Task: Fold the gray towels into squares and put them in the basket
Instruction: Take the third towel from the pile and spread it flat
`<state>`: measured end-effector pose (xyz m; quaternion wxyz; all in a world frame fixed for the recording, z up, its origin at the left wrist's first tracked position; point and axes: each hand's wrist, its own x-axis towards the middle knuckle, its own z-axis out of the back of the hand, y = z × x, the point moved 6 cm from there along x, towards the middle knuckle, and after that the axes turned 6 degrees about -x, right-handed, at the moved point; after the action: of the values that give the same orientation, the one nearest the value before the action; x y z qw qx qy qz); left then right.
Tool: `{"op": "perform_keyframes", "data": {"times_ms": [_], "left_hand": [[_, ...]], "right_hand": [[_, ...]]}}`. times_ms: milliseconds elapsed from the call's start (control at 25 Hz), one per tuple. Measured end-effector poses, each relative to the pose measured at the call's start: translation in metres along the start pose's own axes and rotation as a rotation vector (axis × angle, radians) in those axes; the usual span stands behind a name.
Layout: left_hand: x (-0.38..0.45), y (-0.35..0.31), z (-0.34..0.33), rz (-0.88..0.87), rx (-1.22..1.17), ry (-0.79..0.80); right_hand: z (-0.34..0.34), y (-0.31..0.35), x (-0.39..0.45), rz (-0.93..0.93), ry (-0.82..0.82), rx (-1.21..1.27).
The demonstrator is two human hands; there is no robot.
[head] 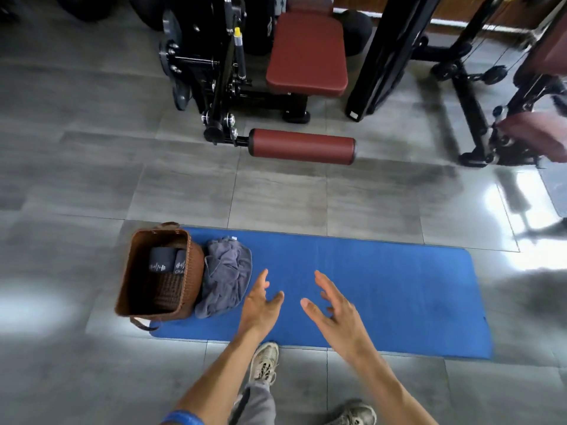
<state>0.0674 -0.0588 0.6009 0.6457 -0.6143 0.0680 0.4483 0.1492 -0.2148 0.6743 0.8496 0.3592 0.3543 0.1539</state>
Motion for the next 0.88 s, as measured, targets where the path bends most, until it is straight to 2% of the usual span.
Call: {"op": "perform_keyframes", "data": {"times_ms": [120,240,560,720,880], "left_hand": [[-0.002,0.003,-0.015,-0.017,0.037,-0.035],[-0.011,0.015,-0.036,-0.047,0.11,-0.137],[-0.017,0.068,-0.101,-0.026,0.156,-0.292],[0.028,0.101,-0.121,0.049,0.096,-0.306],[0.115,0.161,-0.138,0.037,0.076,-0.274]], "right_hand": [[0.012,-0.014,0.009,0.063,0.003,-0.163],[0.028,-0.044,0.007,0.106,-0.024,-0.407],[0.03,-0.154,0.022,0.103,0.145,-0.48],[0.009,-0.191,0.053,0.117,0.172,-0.479],[-0.044,-0.236,0.119,0.201,0.171,-0.556]]}}
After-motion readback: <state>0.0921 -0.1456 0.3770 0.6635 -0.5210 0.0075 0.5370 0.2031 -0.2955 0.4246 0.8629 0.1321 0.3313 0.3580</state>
